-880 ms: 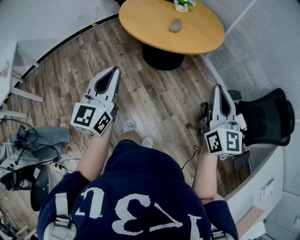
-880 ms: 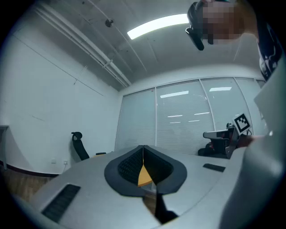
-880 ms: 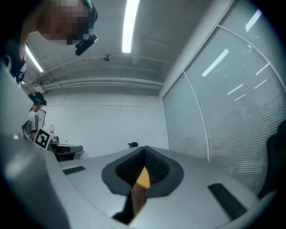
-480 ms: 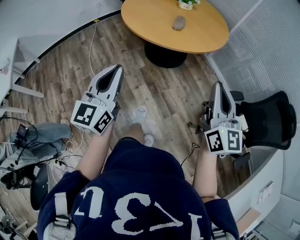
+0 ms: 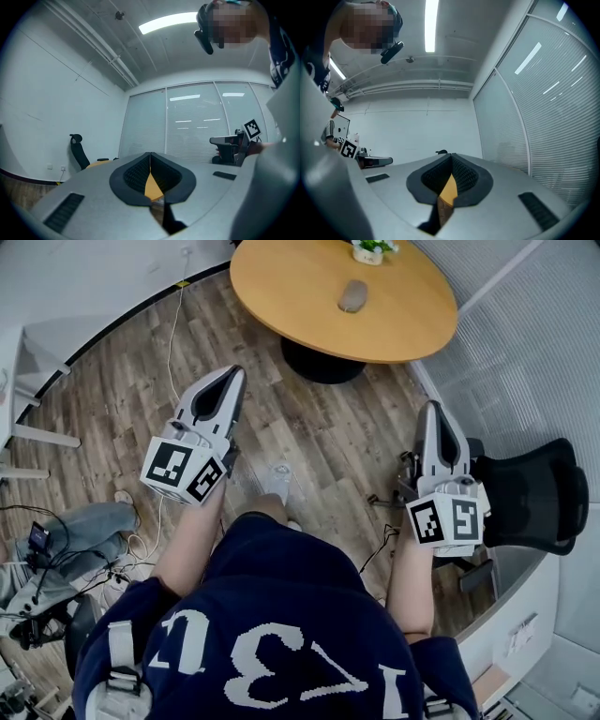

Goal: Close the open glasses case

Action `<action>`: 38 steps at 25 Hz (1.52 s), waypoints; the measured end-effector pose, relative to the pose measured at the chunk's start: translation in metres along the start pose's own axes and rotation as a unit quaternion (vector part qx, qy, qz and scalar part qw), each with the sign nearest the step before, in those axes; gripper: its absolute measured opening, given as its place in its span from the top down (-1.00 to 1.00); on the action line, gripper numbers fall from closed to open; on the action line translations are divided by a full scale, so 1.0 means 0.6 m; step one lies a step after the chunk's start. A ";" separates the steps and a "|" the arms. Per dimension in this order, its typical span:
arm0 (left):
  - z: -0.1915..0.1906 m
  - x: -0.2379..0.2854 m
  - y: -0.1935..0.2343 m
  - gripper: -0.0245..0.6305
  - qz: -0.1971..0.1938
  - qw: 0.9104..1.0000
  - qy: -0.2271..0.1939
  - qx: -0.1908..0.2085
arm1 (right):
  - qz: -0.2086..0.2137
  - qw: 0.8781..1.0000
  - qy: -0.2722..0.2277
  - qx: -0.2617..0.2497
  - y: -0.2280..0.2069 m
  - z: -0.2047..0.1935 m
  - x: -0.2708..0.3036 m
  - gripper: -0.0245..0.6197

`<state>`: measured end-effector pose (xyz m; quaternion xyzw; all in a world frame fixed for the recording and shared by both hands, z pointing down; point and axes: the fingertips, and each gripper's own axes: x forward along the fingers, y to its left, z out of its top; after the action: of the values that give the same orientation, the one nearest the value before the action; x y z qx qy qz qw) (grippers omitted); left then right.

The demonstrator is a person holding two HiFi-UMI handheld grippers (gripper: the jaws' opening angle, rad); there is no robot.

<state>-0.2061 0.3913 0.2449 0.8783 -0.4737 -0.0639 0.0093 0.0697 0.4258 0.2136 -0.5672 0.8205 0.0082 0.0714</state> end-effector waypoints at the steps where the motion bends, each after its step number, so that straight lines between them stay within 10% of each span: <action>1: 0.002 0.019 0.011 0.88 -0.001 1.000 0.000 -0.001 | -0.001 1.000 0.000 0.000 -0.007 0.002 0.019 0.85; 38: -0.052 0.576 0.258 0.88 -0.037 0.999 0.018 -0.019 | 0.023 0.999 0.006 0.027 -0.253 -0.032 0.578 0.85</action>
<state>-0.1431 0.0168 0.2521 0.8960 -0.4392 -0.0576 0.0323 0.0889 0.0478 0.1990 -0.5464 0.8334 -0.0156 0.0816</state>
